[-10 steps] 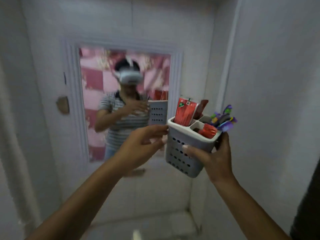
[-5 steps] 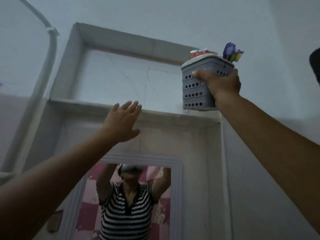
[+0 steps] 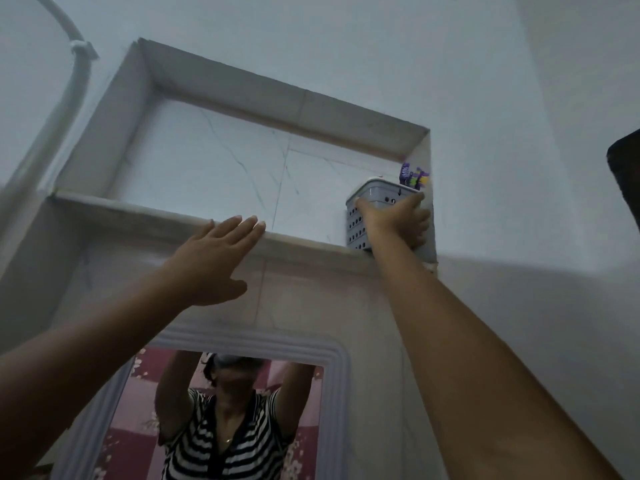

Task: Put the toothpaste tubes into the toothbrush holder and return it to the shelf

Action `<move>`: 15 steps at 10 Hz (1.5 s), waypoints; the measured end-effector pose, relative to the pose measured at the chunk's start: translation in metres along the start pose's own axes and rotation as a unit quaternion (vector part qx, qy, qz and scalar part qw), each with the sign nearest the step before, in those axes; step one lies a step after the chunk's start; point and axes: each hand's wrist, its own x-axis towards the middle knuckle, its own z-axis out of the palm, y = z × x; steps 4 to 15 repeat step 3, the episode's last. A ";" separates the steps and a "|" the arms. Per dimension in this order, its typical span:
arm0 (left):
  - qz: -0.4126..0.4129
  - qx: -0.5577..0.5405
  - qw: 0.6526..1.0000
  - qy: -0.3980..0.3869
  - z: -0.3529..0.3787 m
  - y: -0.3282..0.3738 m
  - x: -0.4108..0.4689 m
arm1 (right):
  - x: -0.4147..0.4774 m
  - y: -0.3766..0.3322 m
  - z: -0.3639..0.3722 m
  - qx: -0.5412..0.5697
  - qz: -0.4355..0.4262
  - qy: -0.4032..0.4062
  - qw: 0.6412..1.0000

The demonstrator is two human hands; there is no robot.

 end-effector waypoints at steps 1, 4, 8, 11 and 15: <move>0.002 -0.004 1.000 -0.005 -0.003 -0.001 0.000 | -0.007 0.010 0.008 -0.035 -0.054 0.022 0.998; -0.006 -0.011 0.999 -0.041 -0.015 0.004 -0.002 | -0.031 0.024 0.000 -0.070 -0.117 -0.011 0.991; -0.006 -0.011 0.999 -0.041 -0.015 0.004 -0.002 | -0.031 0.024 0.000 -0.070 -0.117 -0.011 0.991; -0.006 -0.011 0.999 -0.041 -0.015 0.004 -0.002 | -0.031 0.024 0.000 -0.070 -0.117 -0.011 0.991; -0.006 -0.011 0.999 -0.041 -0.015 0.004 -0.002 | -0.031 0.024 0.000 -0.070 -0.117 -0.011 0.991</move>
